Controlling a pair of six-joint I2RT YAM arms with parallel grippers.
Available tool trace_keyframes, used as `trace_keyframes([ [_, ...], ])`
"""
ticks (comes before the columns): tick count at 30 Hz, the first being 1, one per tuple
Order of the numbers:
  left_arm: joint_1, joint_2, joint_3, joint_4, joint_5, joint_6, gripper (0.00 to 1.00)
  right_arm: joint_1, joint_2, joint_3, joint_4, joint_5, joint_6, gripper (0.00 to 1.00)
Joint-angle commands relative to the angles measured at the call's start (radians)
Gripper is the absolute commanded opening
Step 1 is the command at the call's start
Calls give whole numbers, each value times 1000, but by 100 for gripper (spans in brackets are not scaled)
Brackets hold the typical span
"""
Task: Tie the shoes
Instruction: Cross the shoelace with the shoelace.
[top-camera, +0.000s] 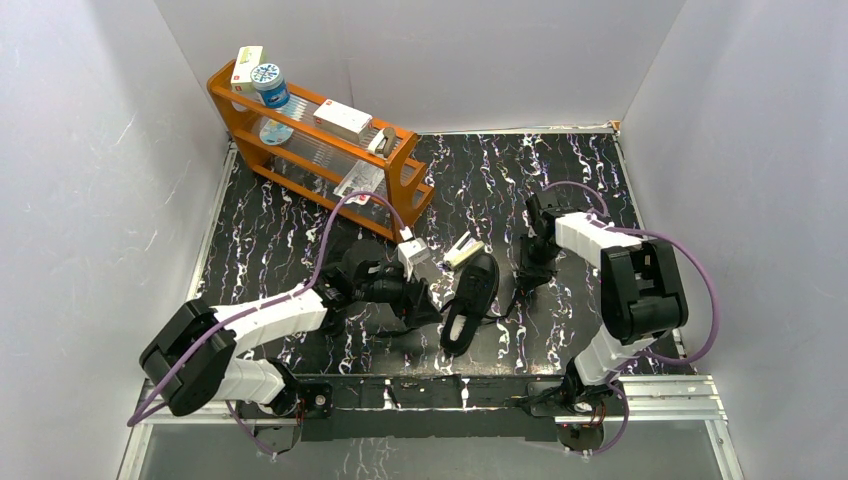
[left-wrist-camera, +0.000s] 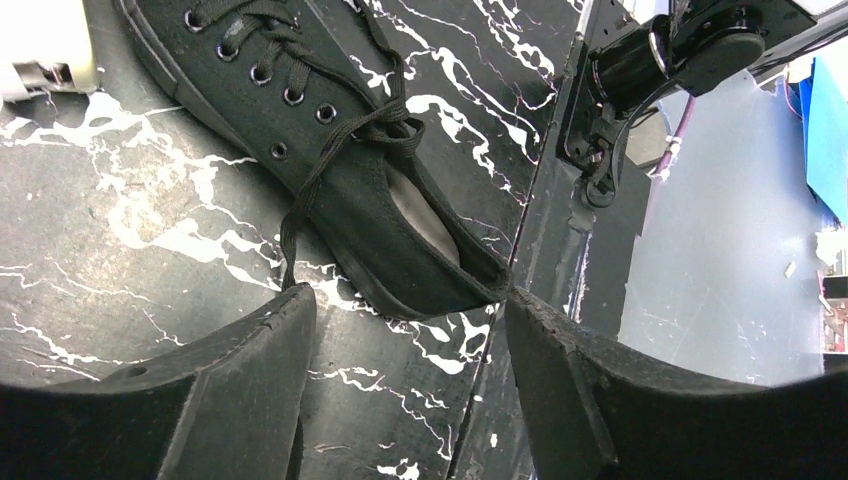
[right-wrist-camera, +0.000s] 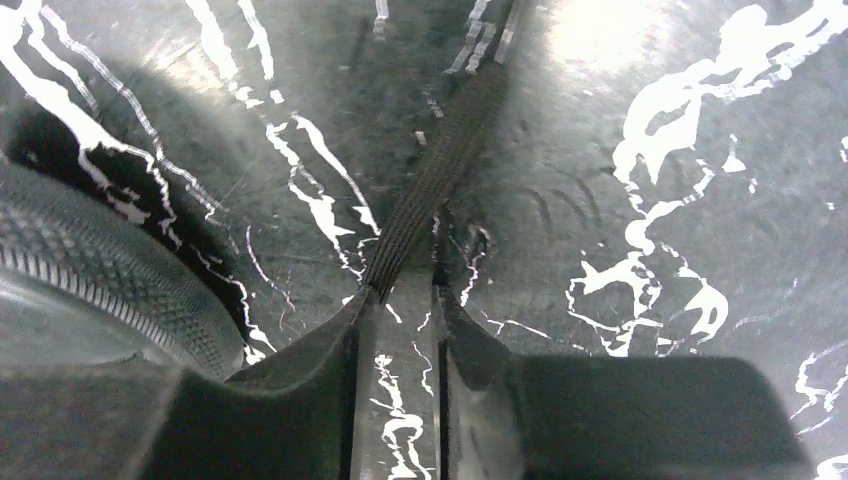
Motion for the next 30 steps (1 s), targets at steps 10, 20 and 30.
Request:
trace_keyframes([
  [10,-8,-61,27,-4,26,34,71,30,-305,-26,-5,-110,191,0],
  [20,-7,-180,10,-36,-25,30,70,70,-516,65,-129,-448,306,0],
  [30,-6,-204,101,-168,-45,7,69,39,-95,166,-289,230,320,74],
])
